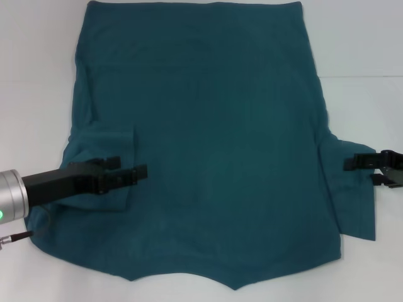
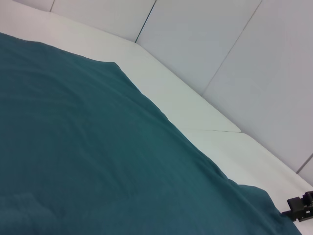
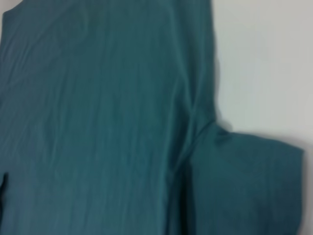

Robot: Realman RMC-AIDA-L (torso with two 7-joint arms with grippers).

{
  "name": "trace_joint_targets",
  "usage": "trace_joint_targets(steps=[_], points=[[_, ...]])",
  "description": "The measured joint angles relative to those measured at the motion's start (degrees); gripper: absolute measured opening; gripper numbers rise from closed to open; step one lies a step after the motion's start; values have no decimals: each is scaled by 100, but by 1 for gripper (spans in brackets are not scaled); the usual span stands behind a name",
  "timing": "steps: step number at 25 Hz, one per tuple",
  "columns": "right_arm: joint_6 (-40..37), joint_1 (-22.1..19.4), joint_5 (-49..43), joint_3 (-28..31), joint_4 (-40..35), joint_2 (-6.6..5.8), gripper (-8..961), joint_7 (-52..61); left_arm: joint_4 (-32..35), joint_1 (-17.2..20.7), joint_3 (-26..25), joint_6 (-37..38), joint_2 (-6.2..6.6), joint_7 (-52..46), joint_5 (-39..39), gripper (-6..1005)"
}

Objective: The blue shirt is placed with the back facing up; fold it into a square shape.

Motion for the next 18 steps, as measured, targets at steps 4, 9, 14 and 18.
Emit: trace_joint_targets(steps=[4,9,14,18], points=[[3,45,47,32,-2,46,817,-94,-2,0,0,-3,0,3,-13,898],[-4,54,309,23,39,71,814,-237,-2,0,0,-5,0,5,-57,898],[-34,64,281,-10,76,53,812,-218,-2,0,0,-5,0,7,-60,898],[-128,5,273,-15,82,5,810,-161,-2,0,0,-4,0,8,-61,898]])
